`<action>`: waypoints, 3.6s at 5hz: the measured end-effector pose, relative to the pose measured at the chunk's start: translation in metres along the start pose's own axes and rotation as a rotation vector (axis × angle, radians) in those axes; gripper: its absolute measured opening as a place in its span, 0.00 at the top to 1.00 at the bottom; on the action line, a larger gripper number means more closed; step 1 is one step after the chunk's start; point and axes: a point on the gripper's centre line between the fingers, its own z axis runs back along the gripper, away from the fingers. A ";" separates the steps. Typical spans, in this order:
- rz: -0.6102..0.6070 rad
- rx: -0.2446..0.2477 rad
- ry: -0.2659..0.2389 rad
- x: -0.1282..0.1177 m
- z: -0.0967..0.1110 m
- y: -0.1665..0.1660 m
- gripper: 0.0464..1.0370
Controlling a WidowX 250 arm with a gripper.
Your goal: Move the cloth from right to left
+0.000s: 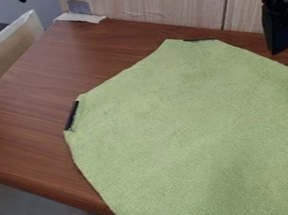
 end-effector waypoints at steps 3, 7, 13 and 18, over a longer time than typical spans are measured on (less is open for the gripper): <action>0.113 -0.014 0.089 -0.030 -0.055 0.030 0.04; 0.136 0.052 0.117 -0.046 -0.101 0.048 0.04; 0.524 0.193 0.177 -0.121 -0.084 0.186 0.04; 0.592 0.210 0.207 -0.154 -0.064 0.229 0.04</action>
